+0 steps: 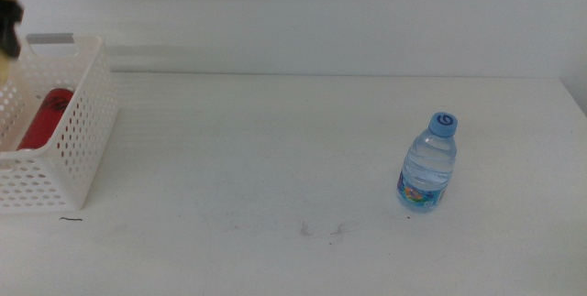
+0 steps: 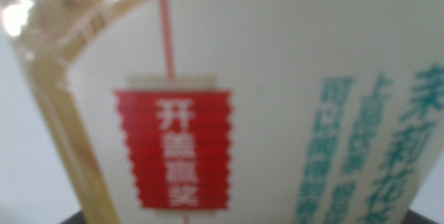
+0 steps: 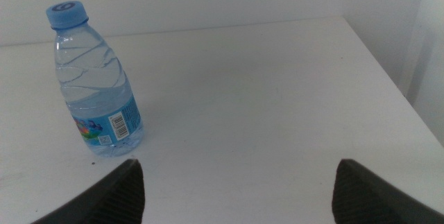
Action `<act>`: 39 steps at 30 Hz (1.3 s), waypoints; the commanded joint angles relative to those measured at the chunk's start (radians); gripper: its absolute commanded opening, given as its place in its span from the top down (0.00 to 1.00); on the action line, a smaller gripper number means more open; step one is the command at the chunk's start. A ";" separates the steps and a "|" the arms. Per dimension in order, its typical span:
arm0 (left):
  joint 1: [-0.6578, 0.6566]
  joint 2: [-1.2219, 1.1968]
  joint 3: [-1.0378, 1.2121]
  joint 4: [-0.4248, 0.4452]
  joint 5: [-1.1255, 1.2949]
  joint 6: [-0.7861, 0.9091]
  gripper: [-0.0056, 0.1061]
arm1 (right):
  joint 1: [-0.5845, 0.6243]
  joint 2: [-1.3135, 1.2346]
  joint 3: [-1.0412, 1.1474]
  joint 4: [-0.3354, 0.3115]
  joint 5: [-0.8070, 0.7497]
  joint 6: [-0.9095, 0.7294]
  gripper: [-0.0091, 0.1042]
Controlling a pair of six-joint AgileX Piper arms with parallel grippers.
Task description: Use arms to grab the bottles and put them into the dustbin to the left of the table.
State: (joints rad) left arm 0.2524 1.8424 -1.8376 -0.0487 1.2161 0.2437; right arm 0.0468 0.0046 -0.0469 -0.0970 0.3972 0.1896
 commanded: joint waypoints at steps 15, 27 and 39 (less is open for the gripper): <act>0.029 0.162 0.064 0.040 0.005 -0.037 0.13 | -0.007 -0.005 0.005 -0.005 -0.008 -0.003 0.12; -0.108 -0.370 0.245 -0.221 0.005 0.006 0.11 | -0.007 -0.005 0.005 -0.005 -0.008 -0.003 0.12; -0.585 -0.682 0.404 -0.580 0.005 0.315 0.11 | -0.007 -0.005 0.005 -0.005 -0.008 -0.003 0.12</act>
State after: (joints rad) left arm -0.2883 1.1690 -1.4412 -0.6158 1.2263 0.5469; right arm 0.0468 0.0046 -0.0469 -0.0970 0.3972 0.1896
